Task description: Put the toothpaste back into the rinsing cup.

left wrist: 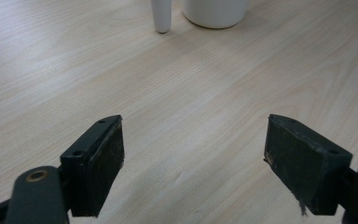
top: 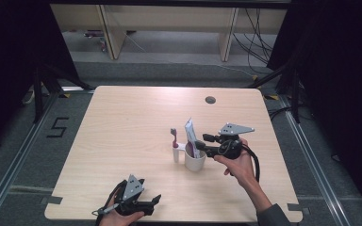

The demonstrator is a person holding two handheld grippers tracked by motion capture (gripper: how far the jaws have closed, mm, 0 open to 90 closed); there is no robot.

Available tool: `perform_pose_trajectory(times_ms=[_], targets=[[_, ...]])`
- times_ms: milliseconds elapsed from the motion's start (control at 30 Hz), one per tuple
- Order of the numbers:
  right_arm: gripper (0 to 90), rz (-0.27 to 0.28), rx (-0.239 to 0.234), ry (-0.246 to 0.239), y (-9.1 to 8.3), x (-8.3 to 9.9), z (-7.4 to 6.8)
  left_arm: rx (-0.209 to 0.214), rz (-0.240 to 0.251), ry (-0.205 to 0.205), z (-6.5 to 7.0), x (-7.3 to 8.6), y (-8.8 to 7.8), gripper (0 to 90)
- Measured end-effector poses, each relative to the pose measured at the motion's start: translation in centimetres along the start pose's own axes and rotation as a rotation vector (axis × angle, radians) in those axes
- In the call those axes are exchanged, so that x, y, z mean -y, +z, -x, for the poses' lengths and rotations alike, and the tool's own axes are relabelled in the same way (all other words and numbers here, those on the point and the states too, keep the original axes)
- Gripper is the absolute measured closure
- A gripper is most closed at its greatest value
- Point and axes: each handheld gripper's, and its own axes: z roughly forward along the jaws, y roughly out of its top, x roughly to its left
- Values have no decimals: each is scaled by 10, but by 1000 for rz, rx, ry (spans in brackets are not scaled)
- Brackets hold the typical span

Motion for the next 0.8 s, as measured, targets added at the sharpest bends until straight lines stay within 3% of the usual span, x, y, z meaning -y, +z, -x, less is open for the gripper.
perform_pose_trajectory(times_ms=[67,133,200,267,300,400,433,533,567,633,667,800], targets=[[486,2,4,23,-3,0,-1,1,5,-6,-1,0,1,196],[473,13,-3,0,-3,-1,2,1,7,-5,-1,0,1,196],[470,12,-1,28,-4,-1,1,1,6,-3,-1,0,0,196],[463,10,15,13,-8,-1,4,1,6,-1,-1,0,0,196],[462,10,3,45,-8,0,2,1,7,-2,-1,0,0,196],[457,15,19,28,-11,0,6,1,6,-3,-1,0,0,196],[456,11,14,62,-12,1,5,1,6,-3,-1,0,0,196],[454,15,18,44,-14,2,8,2,3,-2,0,0,1,196],[449,7,23,67,-15,2,6,1,2,-4,0,0,1,196],[447,22,33,36,-17,2,10,-4,-2,0,0,0,1,196],[444,20,28,56,-19,3,10,0,-3,1,0,0,0,196],[438,21,34,59,-24,3,12,0,5,-3,0,0,0,196]])
